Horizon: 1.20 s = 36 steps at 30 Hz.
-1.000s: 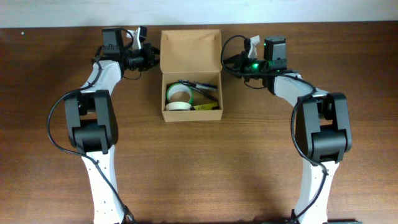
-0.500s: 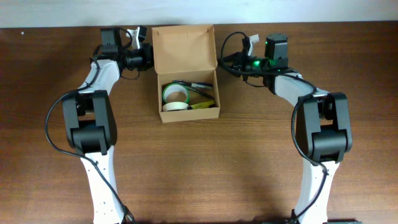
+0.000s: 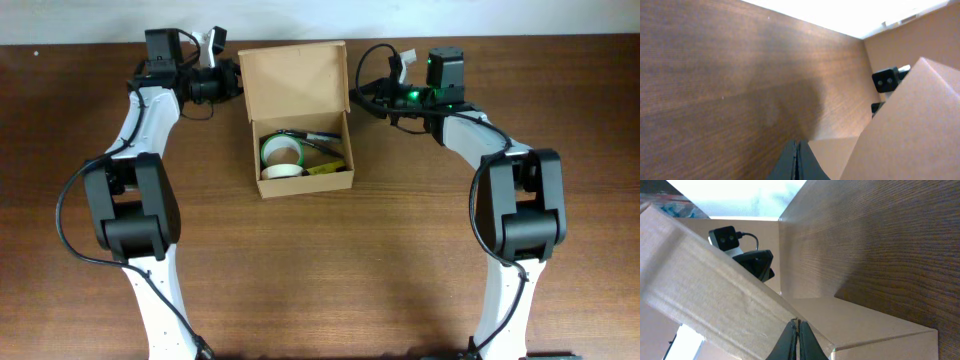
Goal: Pack container
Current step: 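Swing the lid flap over the box with both grippers, then press down on the closed lid with both grippers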
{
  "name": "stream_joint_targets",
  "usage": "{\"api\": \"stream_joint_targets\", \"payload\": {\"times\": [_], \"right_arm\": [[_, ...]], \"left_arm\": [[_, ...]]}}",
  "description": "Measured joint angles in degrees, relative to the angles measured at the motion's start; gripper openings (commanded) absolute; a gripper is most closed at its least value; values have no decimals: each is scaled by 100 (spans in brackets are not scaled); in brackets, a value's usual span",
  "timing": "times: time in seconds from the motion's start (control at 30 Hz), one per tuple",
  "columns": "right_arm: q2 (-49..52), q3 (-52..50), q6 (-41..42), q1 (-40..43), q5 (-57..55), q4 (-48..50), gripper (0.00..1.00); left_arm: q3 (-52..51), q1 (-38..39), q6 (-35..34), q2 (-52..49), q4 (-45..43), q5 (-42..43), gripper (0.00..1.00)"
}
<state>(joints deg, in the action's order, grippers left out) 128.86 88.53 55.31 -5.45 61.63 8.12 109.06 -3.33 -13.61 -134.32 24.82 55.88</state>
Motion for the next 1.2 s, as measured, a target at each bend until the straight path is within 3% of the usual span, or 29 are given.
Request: {"api": "stream_joint_targets", "payload": {"times": [0.27, 0.67, 0.9, 1.0, 1.2], "right_arm": [[0, 356, -2, -31, 131, -170, 4], [-118, 610, -546, -291, 162, -1657, 4], [-1062, 656, -1880, -302, -496, -3862, 4], [-1646, 715, -2605, -323, -1161, -5058, 4], [-2463, 807, -3436, -673, -2730, -6507, 4]], "left_arm": [[0, 28, 612, 348, 990, -197, 2], [7, 317, 1445, 1270, 2516, -927, 2], [4, 422, 1720, 1685, 3029, -1991, 2], [2, 511, 1784, 2041, 3198, -2702, 2], [13, 785, 1862, 2828, 4052, -4120, 2]]}}
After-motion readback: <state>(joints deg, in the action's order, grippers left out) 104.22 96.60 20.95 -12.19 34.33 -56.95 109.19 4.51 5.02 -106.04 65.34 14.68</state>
